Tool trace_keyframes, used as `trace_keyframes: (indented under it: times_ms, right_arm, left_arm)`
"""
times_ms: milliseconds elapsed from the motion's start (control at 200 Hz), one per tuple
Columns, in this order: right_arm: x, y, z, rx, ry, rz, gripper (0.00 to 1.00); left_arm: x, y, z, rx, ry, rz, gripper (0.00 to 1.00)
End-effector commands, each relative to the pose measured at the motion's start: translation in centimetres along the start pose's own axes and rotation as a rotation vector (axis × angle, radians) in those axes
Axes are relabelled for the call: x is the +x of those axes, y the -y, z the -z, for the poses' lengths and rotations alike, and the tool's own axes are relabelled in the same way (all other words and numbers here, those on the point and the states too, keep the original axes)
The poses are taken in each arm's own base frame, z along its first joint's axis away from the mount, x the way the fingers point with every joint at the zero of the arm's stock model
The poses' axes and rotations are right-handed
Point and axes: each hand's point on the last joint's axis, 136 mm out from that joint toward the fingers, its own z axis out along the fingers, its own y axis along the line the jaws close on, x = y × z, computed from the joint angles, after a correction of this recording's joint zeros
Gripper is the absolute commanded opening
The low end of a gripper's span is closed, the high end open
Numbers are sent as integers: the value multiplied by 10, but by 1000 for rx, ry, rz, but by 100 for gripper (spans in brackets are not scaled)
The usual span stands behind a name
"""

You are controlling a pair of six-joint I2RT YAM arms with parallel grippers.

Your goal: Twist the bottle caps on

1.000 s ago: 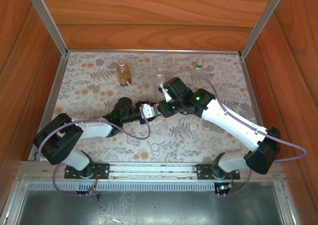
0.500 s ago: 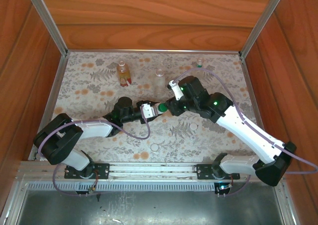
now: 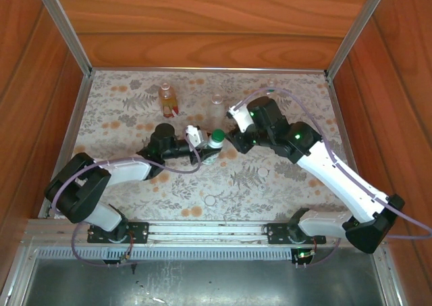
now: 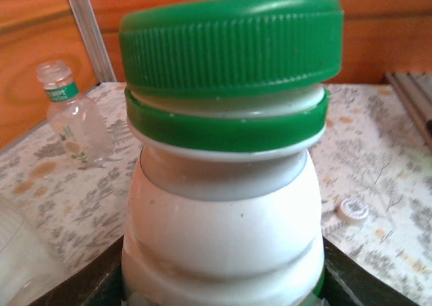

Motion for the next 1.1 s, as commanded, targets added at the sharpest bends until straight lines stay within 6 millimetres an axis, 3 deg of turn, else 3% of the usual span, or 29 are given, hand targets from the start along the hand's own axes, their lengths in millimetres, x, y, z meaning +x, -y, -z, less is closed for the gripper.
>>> trace_keyframes:
  times_ms: [0, 380, 725, 1094]
  right_arm:
    - [-14, 9, 10, 39, 59, -187, 53]
    - [21, 30, 14, 100, 8, -465, 54]
    - [15, 24, -12, 5, -38, -487, 53]
    - [34, 24, -38, -44, -142, -513, 40]
  left_arm:
    - [-9, 3, -9, 69, 29, 124, 49]
    - [13, -5, -40, 61, 38, 153, 49]
    - [44, 6, -45, 22, -16, 163, 49]
    - [55, 7, -47, 8, -38, 163, 49]
